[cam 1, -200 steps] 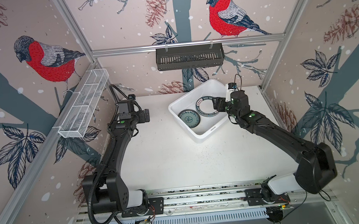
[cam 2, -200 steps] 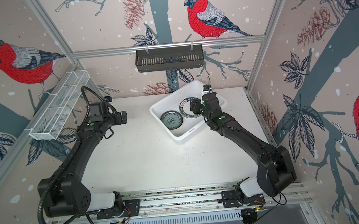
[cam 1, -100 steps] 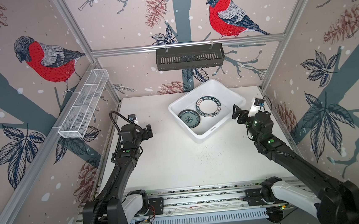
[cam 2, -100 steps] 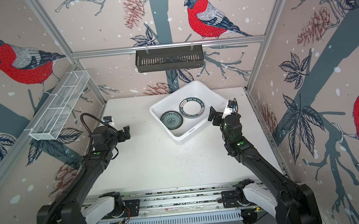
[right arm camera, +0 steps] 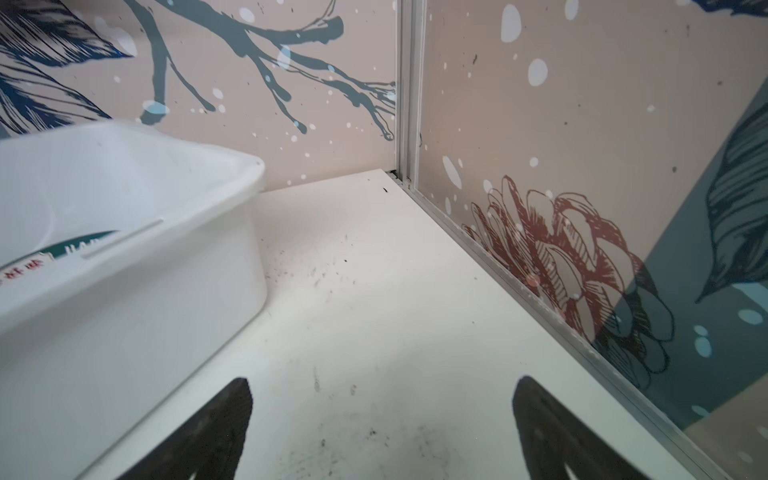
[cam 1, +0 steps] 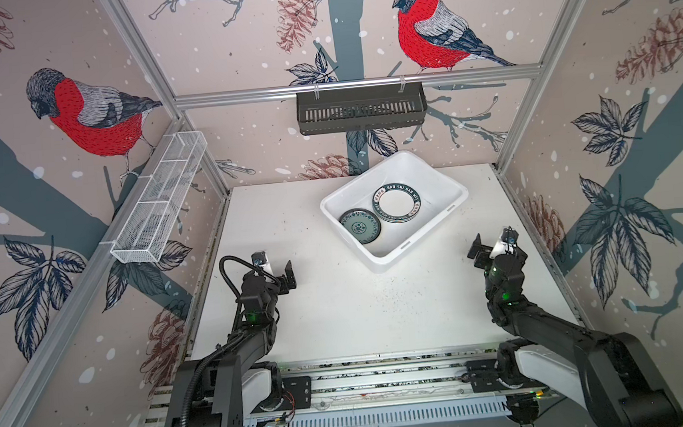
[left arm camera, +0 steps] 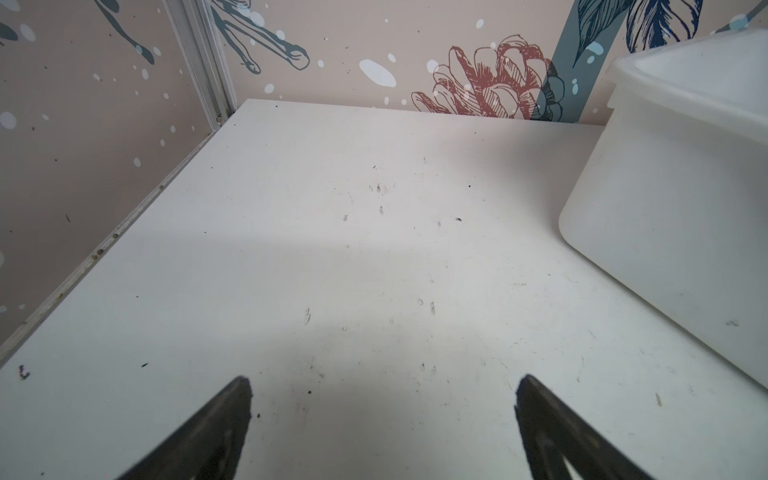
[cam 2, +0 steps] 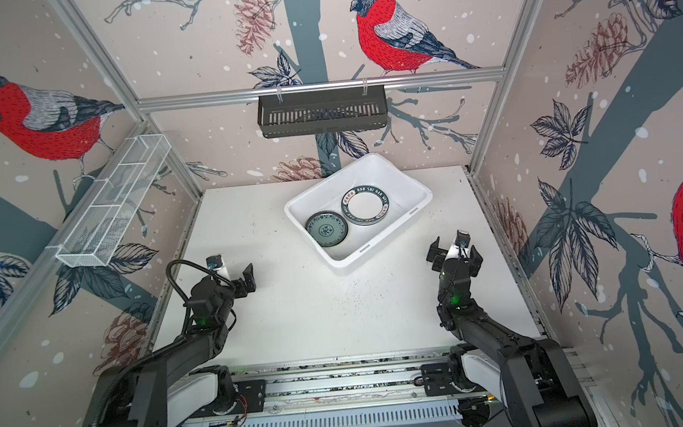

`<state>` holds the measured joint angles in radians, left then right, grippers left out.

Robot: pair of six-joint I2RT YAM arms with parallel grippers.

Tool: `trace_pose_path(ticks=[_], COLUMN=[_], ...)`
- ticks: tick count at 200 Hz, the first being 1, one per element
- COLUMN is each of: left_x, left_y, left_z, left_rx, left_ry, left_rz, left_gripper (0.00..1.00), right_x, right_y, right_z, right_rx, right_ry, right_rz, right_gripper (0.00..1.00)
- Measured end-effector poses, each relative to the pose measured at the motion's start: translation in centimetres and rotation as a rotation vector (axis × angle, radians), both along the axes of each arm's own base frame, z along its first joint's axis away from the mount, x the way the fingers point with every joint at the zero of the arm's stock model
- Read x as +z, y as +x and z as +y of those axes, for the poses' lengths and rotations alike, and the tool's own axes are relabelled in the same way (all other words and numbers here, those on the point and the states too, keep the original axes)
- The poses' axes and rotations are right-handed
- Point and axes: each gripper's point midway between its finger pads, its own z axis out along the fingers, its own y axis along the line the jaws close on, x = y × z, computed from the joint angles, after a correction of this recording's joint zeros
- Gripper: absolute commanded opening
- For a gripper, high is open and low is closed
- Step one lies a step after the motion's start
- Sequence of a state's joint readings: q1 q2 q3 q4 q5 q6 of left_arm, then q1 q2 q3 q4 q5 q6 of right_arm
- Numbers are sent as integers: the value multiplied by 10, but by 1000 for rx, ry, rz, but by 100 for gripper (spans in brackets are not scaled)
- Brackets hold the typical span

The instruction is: Place the plates into the plastic bin on the countertop

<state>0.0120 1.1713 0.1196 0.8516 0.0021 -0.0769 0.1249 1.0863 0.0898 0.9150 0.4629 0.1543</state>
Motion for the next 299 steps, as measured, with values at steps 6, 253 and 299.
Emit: trace_pose_path(ticks=[6,253,299], left_x=[3,25,23], left_y=[1,41,48], left_z=[2,12,4], left_rx=[10,44,16], left_ry=[-1,33,59], left_rz=[-16,-206,-183], left_gripper=[99,99,99], right_x=[-3,-4,-4], right_y=[-2,47,50], right_z=[-2,7,11], right_rx=[-2,180,189], right_ry=[2,26,17], right_rz=[-3,-90,-81], right_gripper=[99,100,99])
